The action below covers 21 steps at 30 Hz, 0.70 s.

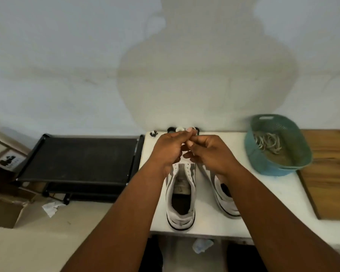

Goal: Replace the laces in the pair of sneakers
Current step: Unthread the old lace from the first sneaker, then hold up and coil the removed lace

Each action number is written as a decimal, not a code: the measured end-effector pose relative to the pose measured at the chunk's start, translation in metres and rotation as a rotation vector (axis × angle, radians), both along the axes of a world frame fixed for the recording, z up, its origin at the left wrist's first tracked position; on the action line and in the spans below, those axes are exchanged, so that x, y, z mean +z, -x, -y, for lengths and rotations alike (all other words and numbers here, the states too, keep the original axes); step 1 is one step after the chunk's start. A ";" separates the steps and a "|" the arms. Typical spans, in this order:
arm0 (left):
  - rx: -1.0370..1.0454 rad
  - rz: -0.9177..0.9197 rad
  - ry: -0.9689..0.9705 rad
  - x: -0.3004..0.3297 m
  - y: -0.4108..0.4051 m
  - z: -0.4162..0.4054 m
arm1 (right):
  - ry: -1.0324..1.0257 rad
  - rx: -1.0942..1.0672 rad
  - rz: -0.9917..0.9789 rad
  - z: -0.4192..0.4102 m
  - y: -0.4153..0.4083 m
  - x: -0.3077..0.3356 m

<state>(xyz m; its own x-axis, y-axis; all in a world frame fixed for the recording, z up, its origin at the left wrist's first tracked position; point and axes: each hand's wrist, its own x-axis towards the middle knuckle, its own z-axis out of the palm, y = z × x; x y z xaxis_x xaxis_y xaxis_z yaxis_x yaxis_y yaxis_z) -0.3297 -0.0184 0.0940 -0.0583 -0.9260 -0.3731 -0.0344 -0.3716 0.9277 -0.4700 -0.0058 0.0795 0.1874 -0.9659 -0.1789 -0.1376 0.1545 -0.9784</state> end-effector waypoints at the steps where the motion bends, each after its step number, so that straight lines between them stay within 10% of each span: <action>1: -0.024 0.032 0.026 0.016 0.000 0.001 | -0.018 0.003 0.026 0.000 0.002 0.014; 21: -0.137 0.110 0.465 0.180 0.019 -0.031 | -0.016 0.189 0.142 -0.036 0.049 0.193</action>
